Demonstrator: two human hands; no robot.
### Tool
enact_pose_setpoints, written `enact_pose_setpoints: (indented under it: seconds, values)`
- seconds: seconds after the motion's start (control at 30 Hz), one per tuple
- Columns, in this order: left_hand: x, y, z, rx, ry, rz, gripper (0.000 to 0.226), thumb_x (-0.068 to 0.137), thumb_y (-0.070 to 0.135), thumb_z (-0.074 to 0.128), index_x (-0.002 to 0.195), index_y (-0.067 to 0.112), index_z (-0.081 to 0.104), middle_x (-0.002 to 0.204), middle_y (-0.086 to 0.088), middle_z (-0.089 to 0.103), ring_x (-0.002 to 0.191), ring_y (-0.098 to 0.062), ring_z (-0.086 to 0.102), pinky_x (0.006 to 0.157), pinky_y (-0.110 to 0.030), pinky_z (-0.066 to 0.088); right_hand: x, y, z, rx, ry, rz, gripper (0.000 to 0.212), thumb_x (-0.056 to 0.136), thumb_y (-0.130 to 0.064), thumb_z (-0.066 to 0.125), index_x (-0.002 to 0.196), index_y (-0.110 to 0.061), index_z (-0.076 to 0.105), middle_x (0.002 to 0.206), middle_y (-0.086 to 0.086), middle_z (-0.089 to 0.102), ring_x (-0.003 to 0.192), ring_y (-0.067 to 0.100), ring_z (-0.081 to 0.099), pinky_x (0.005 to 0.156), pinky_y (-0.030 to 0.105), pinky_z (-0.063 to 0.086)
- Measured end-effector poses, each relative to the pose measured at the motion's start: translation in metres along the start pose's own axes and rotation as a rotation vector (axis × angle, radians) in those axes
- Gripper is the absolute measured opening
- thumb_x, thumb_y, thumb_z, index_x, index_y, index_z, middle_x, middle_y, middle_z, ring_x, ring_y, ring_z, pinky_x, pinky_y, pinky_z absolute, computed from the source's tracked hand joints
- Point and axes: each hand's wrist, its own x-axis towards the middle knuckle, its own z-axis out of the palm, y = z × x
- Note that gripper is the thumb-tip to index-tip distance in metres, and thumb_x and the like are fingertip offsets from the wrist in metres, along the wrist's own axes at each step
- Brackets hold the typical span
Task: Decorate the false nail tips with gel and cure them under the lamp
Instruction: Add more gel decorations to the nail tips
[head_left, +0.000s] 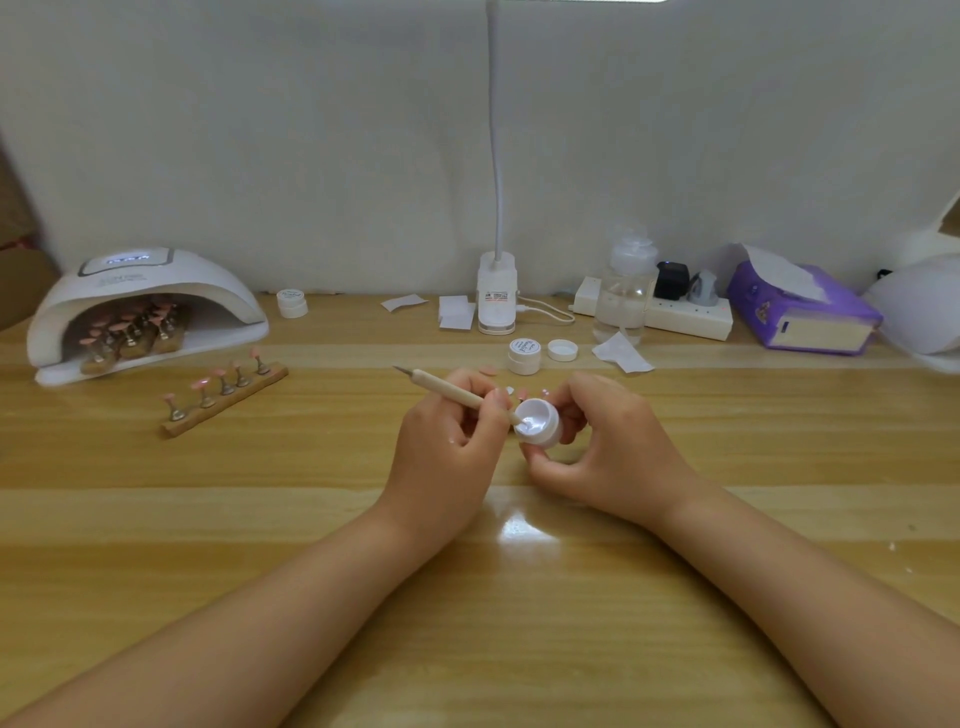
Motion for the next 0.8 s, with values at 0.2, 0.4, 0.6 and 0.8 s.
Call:
enact_pose_setpoints:
  seconds: [0.2,0.4,0.6,0.8]
  values:
    - [0.0002,0.001,-0.001,0.012,0.021,0.02,0.02,0.087,0.027,0.049,0.068,0.026,0.054,0.062,-0.005,0.061,0.053,-0.009,0.051,0.048,-0.013,0.036,0.0002,0.0005,0.0005,0.005,-0.009,0.006,0.026,0.067,-0.022,0.077,0.077,-0.008,0.057,0.067,0.002,0.056,0.064,0.017,0.051,0.061,0.036,0.045]
    - [0.0013,0.0015,-0.0008,-0.031,0.064,-0.028,0.025,0.096,0.014,0.053,0.074,0.024,0.057,0.064,0.016,0.067,0.063,-0.002,0.063,0.06,-0.018,0.047,-0.0004,0.0016,0.0015,0.008,0.0,0.005,0.026,0.066,-0.021,0.077,0.075,-0.007,0.057,0.066,0.002,0.056,0.063,0.017,0.051,0.06,0.037,0.045]
    - [0.0025,0.0061,-0.0014,-0.083,0.076,-0.028,0.019,0.096,0.017,0.052,0.078,0.019,0.057,0.067,0.016,0.068,0.066,0.0,0.065,0.068,-0.03,0.055,0.0001,0.0027,0.0022,0.008,0.009,0.013,0.027,0.066,-0.022,0.077,0.075,-0.008,0.056,0.065,0.001,0.055,0.063,0.017,0.05,0.06,0.036,0.044]
    - [0.004,0.0093,0.0002,-0.15,0.085,-0.004,0.017,0.087,0.027,0.049,0.079,0.015,0.057,0.068,0.014,0.069,0.064,0.0,0.065,0.062,-0.023,0.054,-0.0001,0.004,0.0028,0.005,0.015,0.01,0.028,0.066,-0.023,0.077,0.074,-0.009,0.055,0.064,0.0,0.054,0.061,0.017,0.05,0.058,0.034,0.043]
